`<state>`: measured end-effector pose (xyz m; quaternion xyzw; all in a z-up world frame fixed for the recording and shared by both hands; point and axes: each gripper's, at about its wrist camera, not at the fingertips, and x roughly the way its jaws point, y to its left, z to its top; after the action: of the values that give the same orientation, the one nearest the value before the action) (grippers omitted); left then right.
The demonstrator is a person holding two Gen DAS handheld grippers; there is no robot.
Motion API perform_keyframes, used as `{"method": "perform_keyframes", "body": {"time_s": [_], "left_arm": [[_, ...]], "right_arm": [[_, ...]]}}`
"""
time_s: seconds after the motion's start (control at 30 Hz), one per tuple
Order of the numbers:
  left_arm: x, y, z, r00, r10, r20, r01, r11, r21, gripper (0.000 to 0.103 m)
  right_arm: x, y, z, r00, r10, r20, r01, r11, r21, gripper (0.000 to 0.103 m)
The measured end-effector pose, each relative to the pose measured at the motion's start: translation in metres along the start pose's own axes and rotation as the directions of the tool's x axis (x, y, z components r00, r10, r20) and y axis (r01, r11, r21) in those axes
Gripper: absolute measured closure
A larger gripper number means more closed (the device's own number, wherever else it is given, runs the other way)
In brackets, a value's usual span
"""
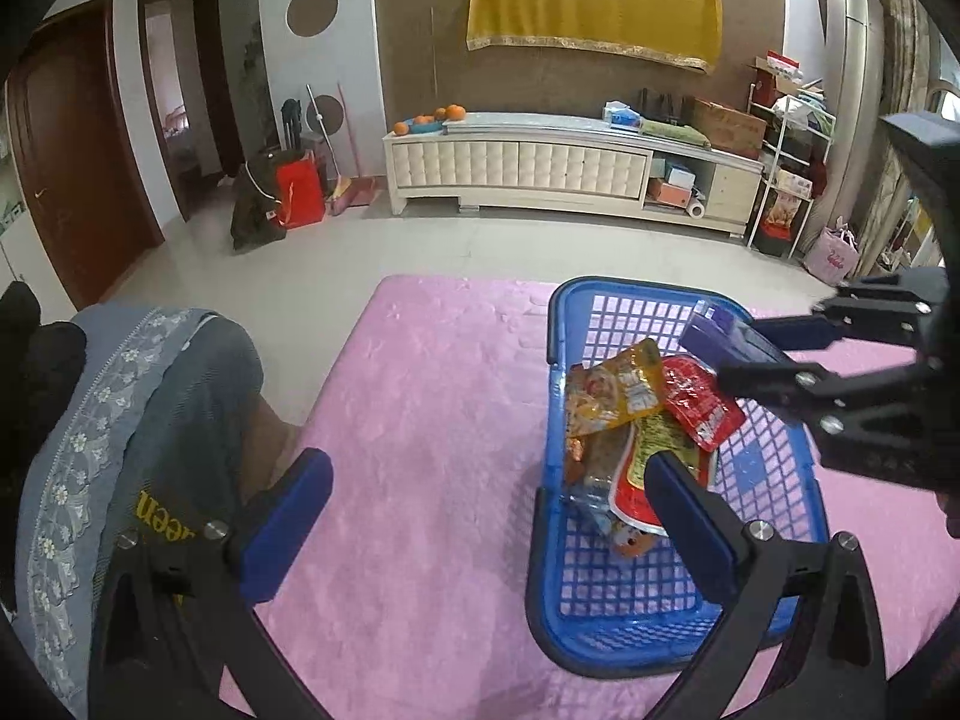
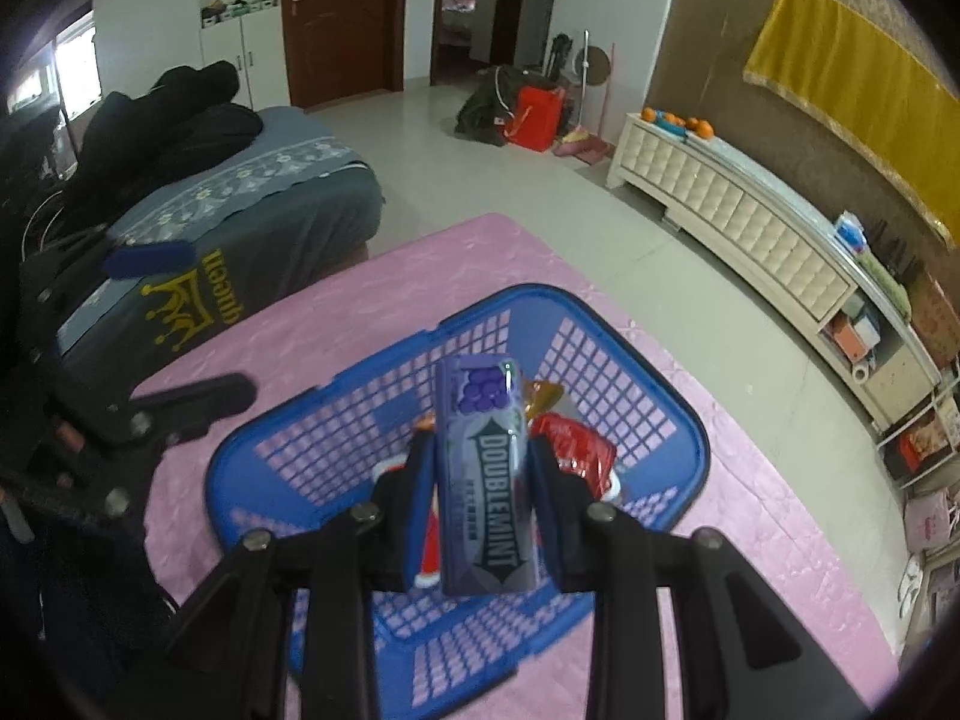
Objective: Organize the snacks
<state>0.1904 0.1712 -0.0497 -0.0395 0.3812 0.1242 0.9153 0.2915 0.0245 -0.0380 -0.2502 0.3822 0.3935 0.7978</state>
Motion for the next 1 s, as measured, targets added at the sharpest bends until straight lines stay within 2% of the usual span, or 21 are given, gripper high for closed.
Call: {"method": "perform_keyframes", "body": {"time_s": [0.23, 0.4, 0.47, 0.53, 0.6, 0.67, 1.0], "left_arm": [[0.026, 0.015, 0.000, 0.999, -0.023, -0.035, 0.022, 0.999, -0.028, 0.000], [0.033, 0.020, 0.002, 0.998, -0.063, -0.026, 0.061, 0.996, -0.059, 0.000], [0.033, 0.018, 0.001, 0.998, -0.063, -0.027, 0.061, 0.996, -0.059, 0.000], [0.033, 0.015, -0.001, 0.998, -0.060, -0.030, 0.059, 0.997, -0.050, 0.000], [0.031, 0.011, -0.003, 0.998, -0.058, -0.030, 0.057, 0.998, -0.040, 0.000], [0.027, 0.007, -0.006, 0.998, -0.062, -0.030, 0.061, 0.998, -0.034, 0.000], [-0.003, -0.013, -0.023, 0.997, -0.074, -0.023, 0.074, 0.997, -0.010, 0.000]], "right_arm": [[0.049, -0.008, 0.019, 0.997, -0.042, -0.072, 0.043, 0.999, 0.000, 0.068], [0.070, -0.014, 0.019, 0.991, -0.076, -0.109, 0.076, 0.997, 0.001, 0.068], [0.078, -0.018, 0.016, 0.990, -0.058, -0.132, 0.059, 0.998, 0.004, 0.067], [0.083, -0.019, 0.013, 0.986, -0.051, -0.157, 0.052, 0.999, -0.001, 0.058], [0.082, -0.021, 0.008, 0.985, -0.055, -0.166, 0.058, 0.998, 0.013, 0.028], [0.070, -0.023, 0.003, 0.989, -0.075, -0.131, 0.080, 0.996, 0.034, 0.020], [-0.002, -0.008, -0.031, 0.992, -0.121, -0.039, 0.123, 0.990, 0.064, 0.017]]}}
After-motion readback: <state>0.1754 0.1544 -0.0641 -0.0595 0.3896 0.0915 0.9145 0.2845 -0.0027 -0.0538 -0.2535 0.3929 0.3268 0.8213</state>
